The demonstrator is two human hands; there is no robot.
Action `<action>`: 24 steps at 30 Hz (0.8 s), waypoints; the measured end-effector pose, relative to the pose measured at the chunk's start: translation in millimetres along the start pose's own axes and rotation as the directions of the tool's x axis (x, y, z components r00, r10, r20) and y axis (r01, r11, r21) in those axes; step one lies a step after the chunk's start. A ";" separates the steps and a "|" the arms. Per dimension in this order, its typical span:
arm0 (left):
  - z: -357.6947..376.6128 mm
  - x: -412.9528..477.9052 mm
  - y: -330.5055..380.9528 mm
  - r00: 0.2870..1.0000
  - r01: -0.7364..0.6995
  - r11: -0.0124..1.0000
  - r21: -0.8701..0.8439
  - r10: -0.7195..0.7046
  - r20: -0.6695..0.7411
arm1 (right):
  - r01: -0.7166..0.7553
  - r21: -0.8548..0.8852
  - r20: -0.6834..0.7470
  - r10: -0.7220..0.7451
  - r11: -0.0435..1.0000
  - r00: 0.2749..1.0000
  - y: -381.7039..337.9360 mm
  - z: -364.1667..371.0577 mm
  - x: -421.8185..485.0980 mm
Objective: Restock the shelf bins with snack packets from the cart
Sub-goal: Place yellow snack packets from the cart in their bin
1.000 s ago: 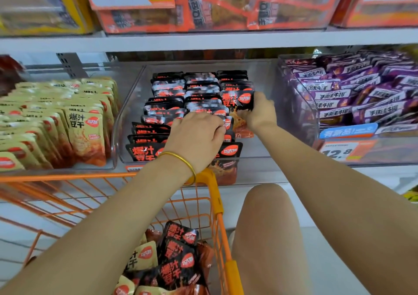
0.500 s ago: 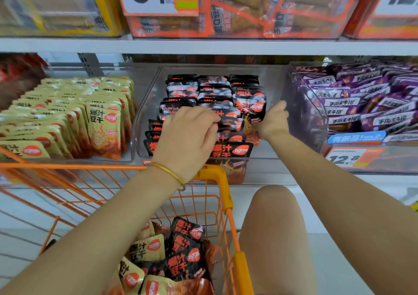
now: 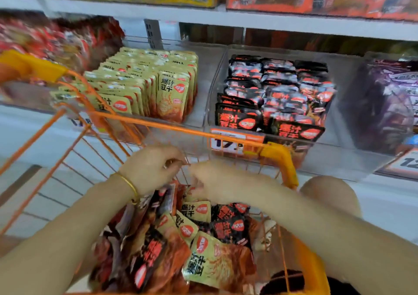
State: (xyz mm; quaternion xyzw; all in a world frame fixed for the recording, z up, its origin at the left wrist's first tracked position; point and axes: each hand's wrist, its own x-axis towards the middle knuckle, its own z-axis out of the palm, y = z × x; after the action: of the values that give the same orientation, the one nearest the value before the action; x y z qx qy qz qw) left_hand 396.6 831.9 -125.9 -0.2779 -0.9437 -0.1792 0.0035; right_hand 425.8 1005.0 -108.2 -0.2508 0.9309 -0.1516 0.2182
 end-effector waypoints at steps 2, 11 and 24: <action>6.3 -2.3 -14.6 0.980 0.131 0.990 -0.058 -0.120 0.160 | -0.074 -0.123 0.182 0.096 0.990 0.979 -0.7 21.4 23.9; 3.8 -4.2 -24.1 0.933 0.225 0.973 -0.046 -0.202 0.297 | -0.246 -0.239 0.217 0.299 0.939 0.929 20.7 80.3 52.7; -40.1 -0.8 -5.1 0.910 0.329 0.798 -0.505 -0.125 0.396 | -0.021 0.299 -0.156 0.071 0.954 0.985 -22.9 -44.2 -5.0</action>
State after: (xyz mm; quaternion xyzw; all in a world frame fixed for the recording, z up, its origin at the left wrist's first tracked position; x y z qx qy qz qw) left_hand 390.9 813.9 -90.2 -0.1764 -0.8614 -0.3963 -0.2643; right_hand 417.6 996.4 -59.6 -0.1801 0.9180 -0.3045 0.1793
